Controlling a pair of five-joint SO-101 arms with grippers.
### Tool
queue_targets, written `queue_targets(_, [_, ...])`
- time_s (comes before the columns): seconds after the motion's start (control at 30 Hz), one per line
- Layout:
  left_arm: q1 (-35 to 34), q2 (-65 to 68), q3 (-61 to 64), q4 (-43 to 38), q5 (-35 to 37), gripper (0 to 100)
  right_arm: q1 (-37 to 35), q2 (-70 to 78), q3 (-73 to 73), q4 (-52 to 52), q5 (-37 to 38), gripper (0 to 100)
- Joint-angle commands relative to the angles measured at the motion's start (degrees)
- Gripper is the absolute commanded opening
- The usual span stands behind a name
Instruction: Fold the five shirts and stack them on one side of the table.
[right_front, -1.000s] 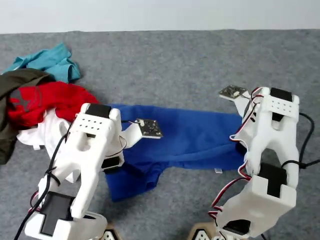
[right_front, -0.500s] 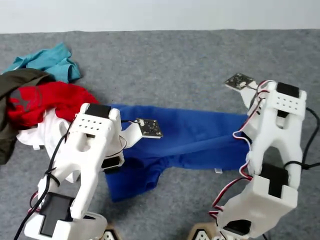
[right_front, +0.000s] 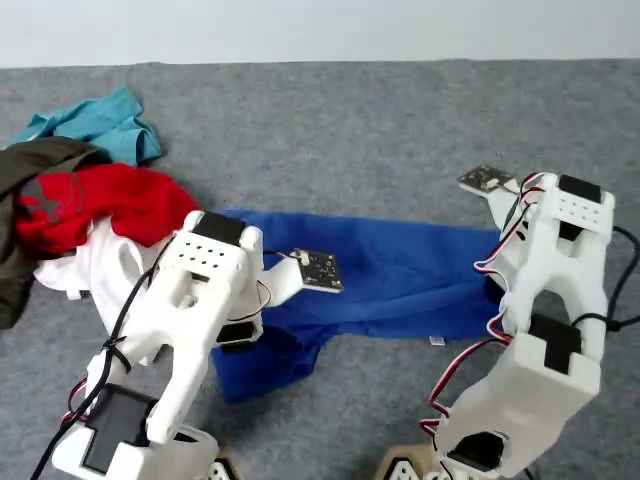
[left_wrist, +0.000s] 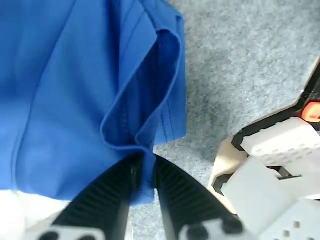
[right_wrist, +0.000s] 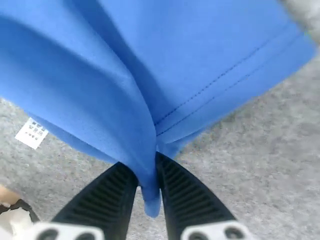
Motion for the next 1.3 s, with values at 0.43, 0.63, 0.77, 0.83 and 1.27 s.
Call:
queue_targets(0.43, [0.62, -2.29, 7.08, 1.67, -0.35, 10, -0.84, 0.75, -2.64, 1.45, 0.44, 14.1])
queue_targets(0.63, [0.62, -2.37, 4.88, 1.67, -0.35, 12, -1.89, -2.77, -3.08, 3.82, 0.62, 27.8])
queue_targets(0.77, [-0.09, -2.37, 1.01, 1.67, -0.18, 12, -3.12, -5.23, -3.08, 4.62, 0.62, 27.8])
queue_targets(0.83, [-1.85, -2.37, -2.51, 1.67, -0.18, 12, -3.74, -6.81, -3.08, 5.58, 0.62, 27.8])
queue_targets(1.27, [-10.29, -2.02, -16.48, 1.49, 1.85, 12, -6.99, -21.05, -3.08, 11.65, 0.44, 27.8])
